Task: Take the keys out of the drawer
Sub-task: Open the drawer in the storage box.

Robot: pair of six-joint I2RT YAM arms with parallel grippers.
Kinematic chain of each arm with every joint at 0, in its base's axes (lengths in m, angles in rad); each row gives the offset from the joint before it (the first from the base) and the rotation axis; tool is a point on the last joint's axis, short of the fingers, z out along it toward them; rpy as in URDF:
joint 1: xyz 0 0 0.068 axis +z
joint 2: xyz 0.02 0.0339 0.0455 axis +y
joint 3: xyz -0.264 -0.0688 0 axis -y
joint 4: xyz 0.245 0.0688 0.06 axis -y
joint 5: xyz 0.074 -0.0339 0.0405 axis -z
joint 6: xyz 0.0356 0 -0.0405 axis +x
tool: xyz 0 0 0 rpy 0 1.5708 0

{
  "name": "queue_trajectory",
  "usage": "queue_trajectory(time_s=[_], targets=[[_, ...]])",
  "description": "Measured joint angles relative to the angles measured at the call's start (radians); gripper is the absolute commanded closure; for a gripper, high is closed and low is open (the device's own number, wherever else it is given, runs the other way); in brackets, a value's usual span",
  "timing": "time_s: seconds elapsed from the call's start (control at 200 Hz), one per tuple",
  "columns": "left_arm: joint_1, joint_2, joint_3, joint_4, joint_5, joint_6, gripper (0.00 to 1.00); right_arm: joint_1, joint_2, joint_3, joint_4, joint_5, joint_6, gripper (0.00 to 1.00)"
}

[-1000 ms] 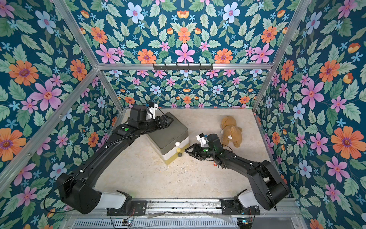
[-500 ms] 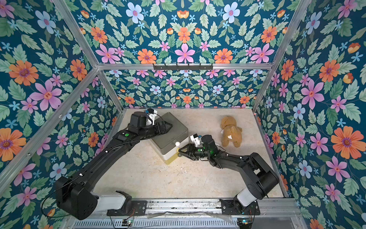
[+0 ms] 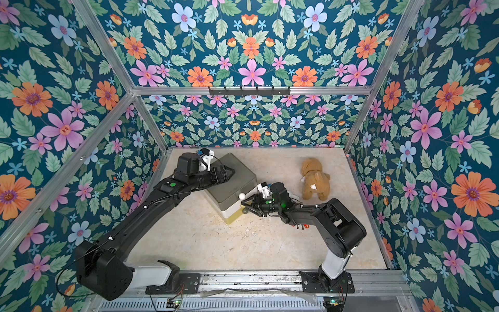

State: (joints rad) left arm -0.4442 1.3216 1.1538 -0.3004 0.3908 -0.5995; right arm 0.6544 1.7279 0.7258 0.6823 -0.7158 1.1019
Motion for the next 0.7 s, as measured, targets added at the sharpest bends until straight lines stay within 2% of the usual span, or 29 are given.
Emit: queue_trajectory(time_s=[0.2,0.42,0.7], targets=[[0.003,-0.004,-0.011,0.012,0.003,0.0,0.01,0.008,0.023,0.006,0.033,0.004,0.032,0.56],[0.004,-0.009,-0.02,0.027,0.005,0.0,0.01,0.012,0.024,0.01,0.051,0.007,0.063,0.74],[0.004,-0.024,-0.044,0.044,0.005,-0.007,0.01,0.021,-0.056,-0.066,0.044,0.051,0.047,0.8]])
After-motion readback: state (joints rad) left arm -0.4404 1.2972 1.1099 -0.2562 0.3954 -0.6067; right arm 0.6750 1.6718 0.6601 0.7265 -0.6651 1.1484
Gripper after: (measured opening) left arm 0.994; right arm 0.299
